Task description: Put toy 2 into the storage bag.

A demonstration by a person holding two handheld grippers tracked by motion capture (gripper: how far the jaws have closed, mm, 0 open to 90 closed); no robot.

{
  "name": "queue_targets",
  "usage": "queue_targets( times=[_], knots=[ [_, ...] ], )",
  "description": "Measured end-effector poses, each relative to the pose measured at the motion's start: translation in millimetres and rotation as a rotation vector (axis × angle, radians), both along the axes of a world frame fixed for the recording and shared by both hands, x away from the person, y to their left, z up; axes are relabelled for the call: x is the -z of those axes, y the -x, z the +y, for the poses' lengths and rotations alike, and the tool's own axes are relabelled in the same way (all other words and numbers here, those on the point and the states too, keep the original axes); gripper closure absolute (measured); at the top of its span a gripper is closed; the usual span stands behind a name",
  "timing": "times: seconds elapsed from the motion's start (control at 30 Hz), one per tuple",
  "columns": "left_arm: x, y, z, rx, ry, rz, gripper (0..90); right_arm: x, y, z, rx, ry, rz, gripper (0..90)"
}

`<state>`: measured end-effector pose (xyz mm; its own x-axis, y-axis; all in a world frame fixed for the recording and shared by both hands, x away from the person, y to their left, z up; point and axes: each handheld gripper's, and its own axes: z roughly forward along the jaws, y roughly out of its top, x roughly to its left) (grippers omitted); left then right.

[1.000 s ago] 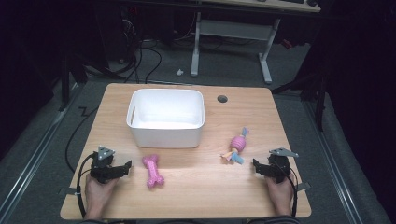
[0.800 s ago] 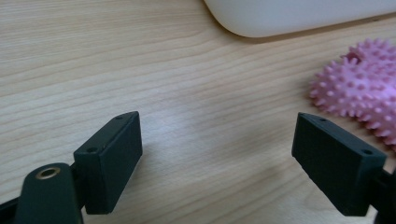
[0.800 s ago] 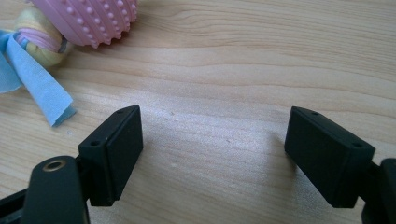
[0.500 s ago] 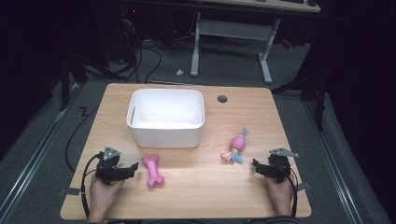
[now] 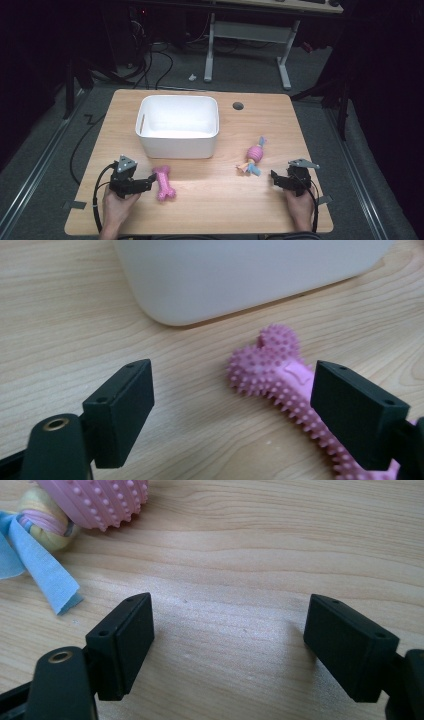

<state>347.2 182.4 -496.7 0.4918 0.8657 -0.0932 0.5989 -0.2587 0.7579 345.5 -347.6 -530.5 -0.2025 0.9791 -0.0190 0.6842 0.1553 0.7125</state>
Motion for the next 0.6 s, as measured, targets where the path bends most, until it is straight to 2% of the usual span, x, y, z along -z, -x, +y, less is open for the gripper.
queue_targets(
  times=[0.13,0.27,0.4,0.6],
  knots=[
    [-4.1,2.9,-9.2,0.024,0.006,0.0,17.7,0.0,0.0,0.0,0.0,0.0,-0.001,20.3],
    [-4.8,5.0,-17.5,0.032,-0.011,0.007,17.6,0.0,0.0,0.0,0.0,0.0,-0.001,20.3],
    [-0.5,5.5,-27.7,0.038,-0.023,0.028,17.6,0.1,0.0,-0.1,-0.001,0.001,-0.001,20.3],
    [5.1,7.7,-38.4,0.037,-0.045,0.04,17.5,0.1,0.1,0.0,-0.001,0.0,-0.001,20.3]
  ],
)
